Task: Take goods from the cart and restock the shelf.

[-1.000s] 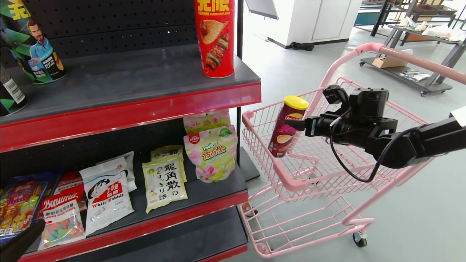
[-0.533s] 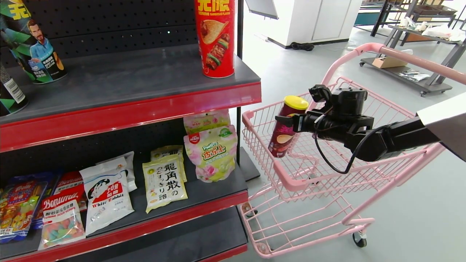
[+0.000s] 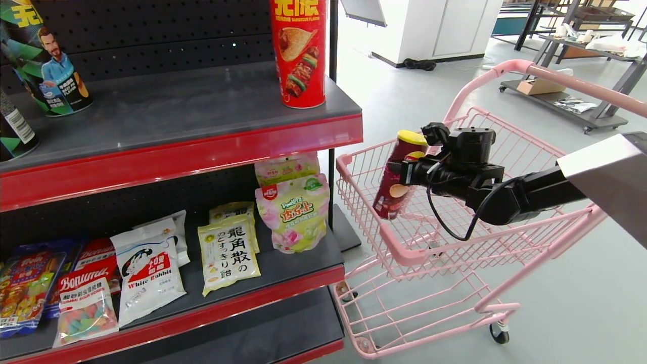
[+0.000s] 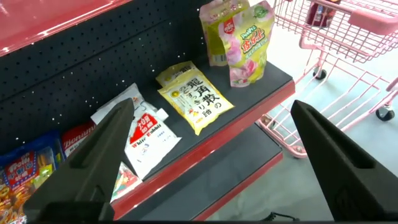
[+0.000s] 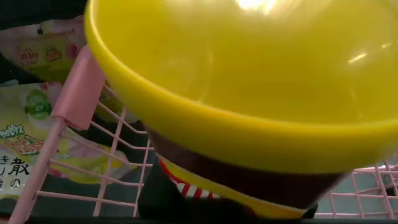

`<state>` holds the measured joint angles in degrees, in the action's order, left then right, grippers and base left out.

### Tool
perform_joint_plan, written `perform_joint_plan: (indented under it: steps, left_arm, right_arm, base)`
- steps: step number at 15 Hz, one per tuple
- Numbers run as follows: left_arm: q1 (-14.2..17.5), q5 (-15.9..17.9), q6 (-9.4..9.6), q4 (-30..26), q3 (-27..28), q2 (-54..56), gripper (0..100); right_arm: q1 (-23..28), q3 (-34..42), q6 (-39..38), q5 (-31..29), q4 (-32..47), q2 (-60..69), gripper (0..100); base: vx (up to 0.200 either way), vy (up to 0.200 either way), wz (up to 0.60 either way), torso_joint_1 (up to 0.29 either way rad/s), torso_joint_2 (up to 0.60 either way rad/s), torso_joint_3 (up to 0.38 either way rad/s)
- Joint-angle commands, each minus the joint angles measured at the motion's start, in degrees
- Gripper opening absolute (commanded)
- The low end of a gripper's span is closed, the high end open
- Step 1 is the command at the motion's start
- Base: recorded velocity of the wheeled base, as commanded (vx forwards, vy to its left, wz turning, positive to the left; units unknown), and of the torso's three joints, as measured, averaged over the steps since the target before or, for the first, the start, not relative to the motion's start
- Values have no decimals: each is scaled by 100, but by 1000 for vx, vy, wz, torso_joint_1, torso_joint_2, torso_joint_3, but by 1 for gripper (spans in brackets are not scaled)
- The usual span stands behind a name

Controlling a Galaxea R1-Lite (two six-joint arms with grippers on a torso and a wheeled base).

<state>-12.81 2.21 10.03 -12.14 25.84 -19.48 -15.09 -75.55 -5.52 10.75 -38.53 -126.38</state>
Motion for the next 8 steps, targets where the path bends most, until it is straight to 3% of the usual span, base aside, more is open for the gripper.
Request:
perform_joint_plan:
  steps: [1, 3, 6, 8]
  left_arm:
    - [-2, 17, -1, 1, -9, -47, 100]
    - [-11, 105, -1, 1, -9, -117, 100]
    - [-2, 245, -1, 19, 0, -284, 100]
    - [-2, 228, -1, 10, -18, -276, 100]
  right_arm:
    - [-126, 339, 7, -161, 30, 694, 0]
    - [-152, 752, 42, -214, 83, 1335, 0]
    - [-161, 1042, 201, -416, 1322, 3278, 0]
    - [-161, 1059, 420, -416, 2632, 4464, 0]
  base:
    - [0, 0, 0, 0, 0, 0]
    - [0, 0, 0, 0, 0, 0]
    - [0, 0, 0, 0, 0, 0]
    - [0, 0, 0, 0, 0, 0]
